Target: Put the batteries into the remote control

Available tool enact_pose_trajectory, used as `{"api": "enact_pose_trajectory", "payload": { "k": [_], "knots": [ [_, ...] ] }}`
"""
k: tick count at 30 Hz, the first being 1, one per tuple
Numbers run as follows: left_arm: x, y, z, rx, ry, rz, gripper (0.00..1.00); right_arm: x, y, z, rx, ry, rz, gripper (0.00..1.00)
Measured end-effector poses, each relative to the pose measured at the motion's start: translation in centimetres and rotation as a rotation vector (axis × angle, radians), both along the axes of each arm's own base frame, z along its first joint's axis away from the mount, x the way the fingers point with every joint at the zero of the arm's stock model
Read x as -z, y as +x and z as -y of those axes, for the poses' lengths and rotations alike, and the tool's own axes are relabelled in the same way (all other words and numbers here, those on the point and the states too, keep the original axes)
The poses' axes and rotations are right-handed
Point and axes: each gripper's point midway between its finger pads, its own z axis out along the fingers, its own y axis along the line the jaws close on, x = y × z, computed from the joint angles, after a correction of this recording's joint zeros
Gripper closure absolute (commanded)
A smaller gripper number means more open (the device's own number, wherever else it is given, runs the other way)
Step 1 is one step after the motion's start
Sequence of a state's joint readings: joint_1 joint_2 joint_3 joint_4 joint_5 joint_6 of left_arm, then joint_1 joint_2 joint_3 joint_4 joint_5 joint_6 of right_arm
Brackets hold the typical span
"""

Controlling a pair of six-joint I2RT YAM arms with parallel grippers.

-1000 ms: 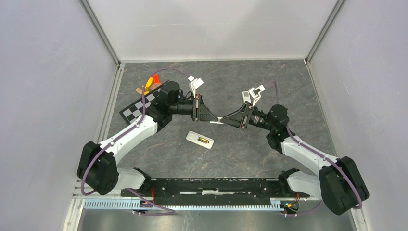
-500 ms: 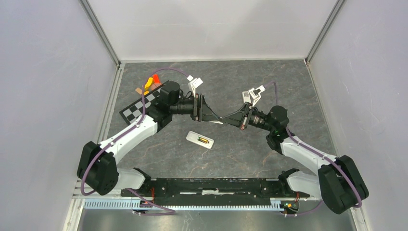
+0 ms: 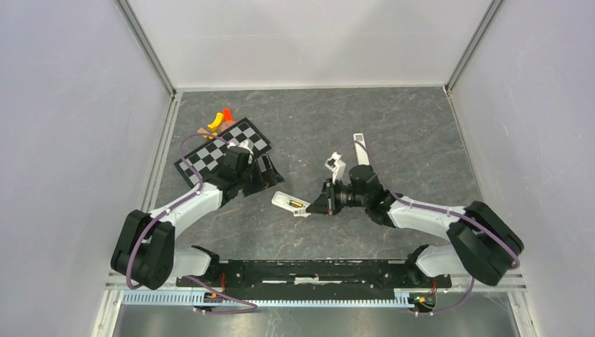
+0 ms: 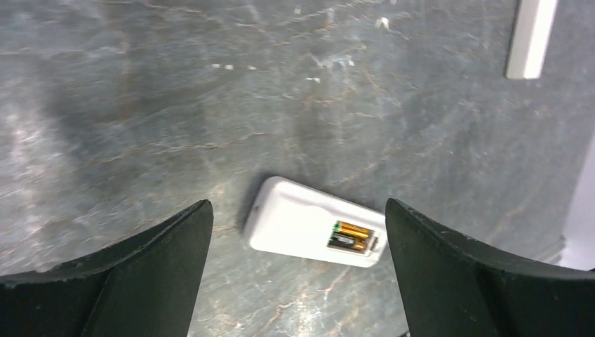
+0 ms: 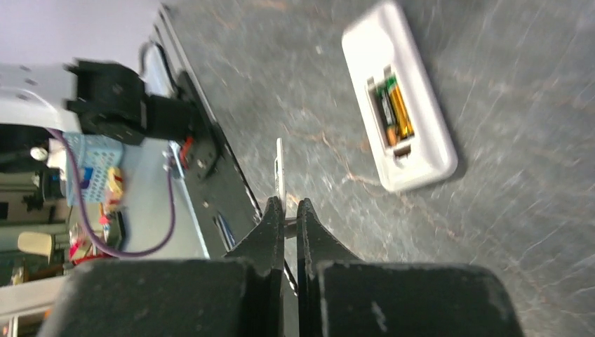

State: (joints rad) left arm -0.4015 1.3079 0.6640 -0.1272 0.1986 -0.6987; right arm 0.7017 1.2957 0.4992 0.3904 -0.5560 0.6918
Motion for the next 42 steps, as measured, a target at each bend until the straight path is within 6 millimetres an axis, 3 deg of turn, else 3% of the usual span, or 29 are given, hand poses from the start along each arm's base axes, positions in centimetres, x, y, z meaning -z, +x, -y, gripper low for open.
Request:
{"api": "enact_pose_trajectory", "payload": {
  "k": [4, 7, 18, 21, 29, 35, 42],
  "knots": [
    [0.7, -0.2, -1.8, -0.072, 0.062, 0.018, 0.09, 4.0, -2.0, -0.6, -0.046, -0.109, -0.081, 1.00],
    [1.0, -0.1, -2.5, -0.104, 0.080, 0.030, 0.12, 6.0, -1.9, -0.5, -0.030, -0.168, -0.125, 1.00],
    [3.8, -1.9, -2.2, -0.116, 0.026, -0.040, 0.33, 8.0, 0.2, -0.1, 0.069, -0.264, -0.139, 1.00],
    [4.7, -2.4, -2.2, -0.134, 0.010, -0.061, 0.35, 8.2, 0.6, 0.2, 0.097, -0.284, -0.134, 1.00],
    [4.6, -2.8, -1.9, -0.147, -0.041, -0.044, 0.35, 8.1, 1.0, 0.3, 0.123, -0.289, -0.140, 1.00],
    [4.1, -3.6, -2.3, -0.147, -0.047, -0.036, 0.31, 6.0, 0.1, -1.5, 0.045, -0.180, -0.175, 1.00],
    [3.5, -3.8, -2.3, -0.143, -0.054, -0.022, 0.43, 3.5, 2.1, -3.7, 0.048, -0.107, -0.179, 1.00]
  ]
}}
